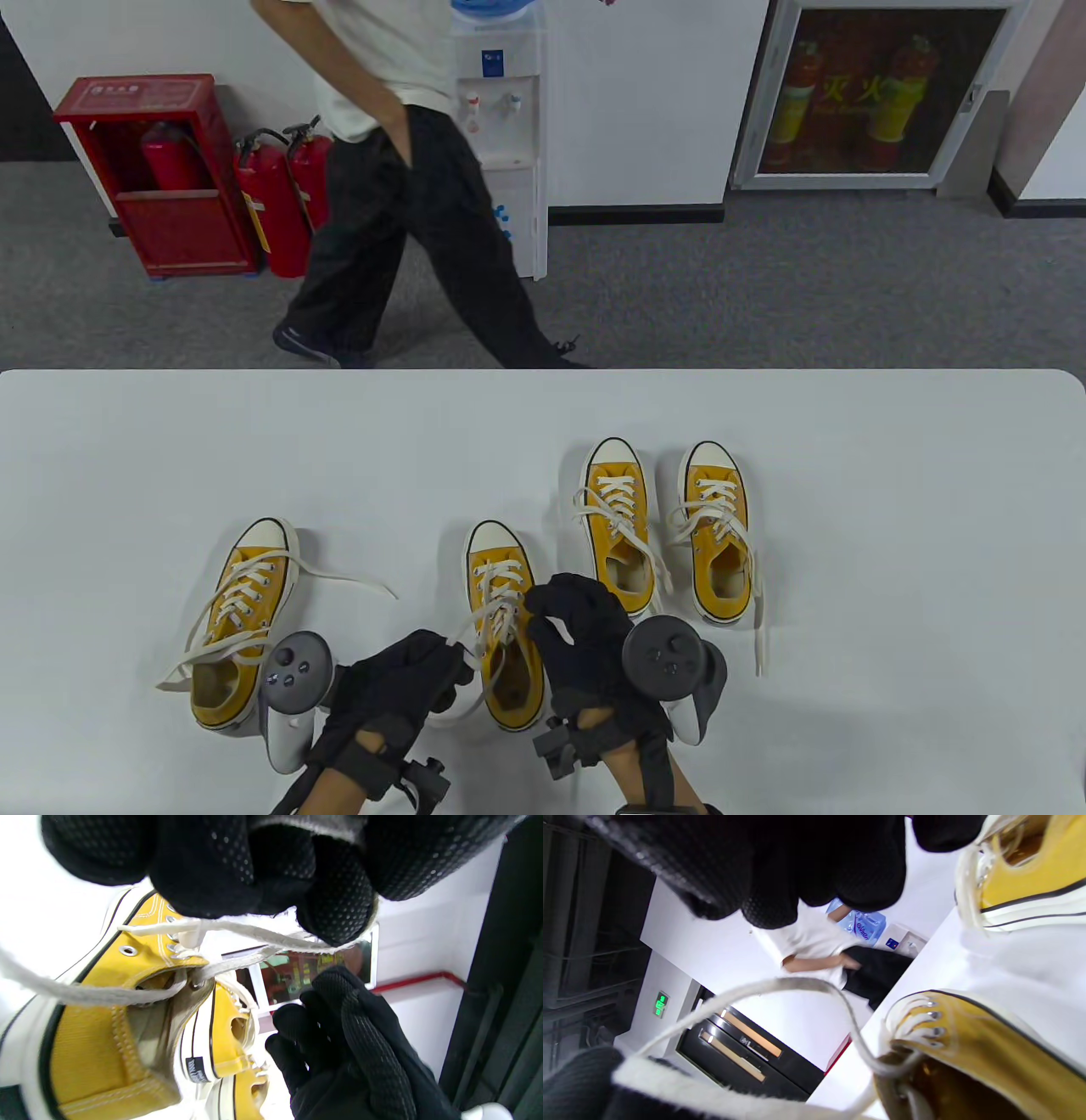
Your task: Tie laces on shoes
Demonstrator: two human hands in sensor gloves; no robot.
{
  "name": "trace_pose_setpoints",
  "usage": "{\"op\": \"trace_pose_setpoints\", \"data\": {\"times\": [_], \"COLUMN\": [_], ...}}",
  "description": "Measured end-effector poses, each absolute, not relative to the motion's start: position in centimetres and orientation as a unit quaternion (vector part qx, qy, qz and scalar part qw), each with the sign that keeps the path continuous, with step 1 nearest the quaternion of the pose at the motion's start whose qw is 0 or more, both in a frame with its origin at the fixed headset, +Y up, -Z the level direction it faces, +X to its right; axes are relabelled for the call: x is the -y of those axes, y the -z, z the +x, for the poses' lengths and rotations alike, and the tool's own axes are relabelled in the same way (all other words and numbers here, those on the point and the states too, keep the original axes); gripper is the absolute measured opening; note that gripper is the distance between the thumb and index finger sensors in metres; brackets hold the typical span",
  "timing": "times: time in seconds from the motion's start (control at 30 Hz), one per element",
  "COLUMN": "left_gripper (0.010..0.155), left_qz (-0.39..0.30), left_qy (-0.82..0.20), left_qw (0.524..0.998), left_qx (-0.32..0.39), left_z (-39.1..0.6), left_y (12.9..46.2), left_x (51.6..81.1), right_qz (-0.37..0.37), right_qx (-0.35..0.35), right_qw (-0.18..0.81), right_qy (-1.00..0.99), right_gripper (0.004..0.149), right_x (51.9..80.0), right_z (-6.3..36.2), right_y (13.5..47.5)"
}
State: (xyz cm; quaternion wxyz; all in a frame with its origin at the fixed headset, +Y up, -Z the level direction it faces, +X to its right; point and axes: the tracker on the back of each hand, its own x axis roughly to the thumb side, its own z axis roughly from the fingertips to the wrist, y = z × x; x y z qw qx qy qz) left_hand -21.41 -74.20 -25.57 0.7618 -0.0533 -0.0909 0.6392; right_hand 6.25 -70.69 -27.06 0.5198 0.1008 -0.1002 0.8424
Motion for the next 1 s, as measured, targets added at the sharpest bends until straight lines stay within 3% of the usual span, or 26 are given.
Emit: {"op": "trace_pose_setpoints", "data": {"times": [0.37,0.73,1.0], "left_gripper": [0.04,0.04,0.054], "left_qz": [-0.065,-0.058,-0.007], "left_qy": [-0.631,-0.613,-0.563], "left_qw": [0.764,0.778,0.818], "left_qx": [0.115,0.121,0.114], "left_z": [-21.1,-20.9,-21.9], "left_y": [25.6,25.5,25.5], "left_x": [74.2,74.0,73.2], "right_qz": [0.201,0.198,0.166], "right_qx": [-0.005,0.017,0.047], "right_qw": [0.47,0.467,0.502], "right_qy": [-0.86,-0.862,-0.848], "right_gripper": [0.066,0.043,0.043], "right_x": [71.5,71.7,70.7], "right_z": [2.9,2.3,4.1], "right_y": [26.6,26.3,26.6]}}
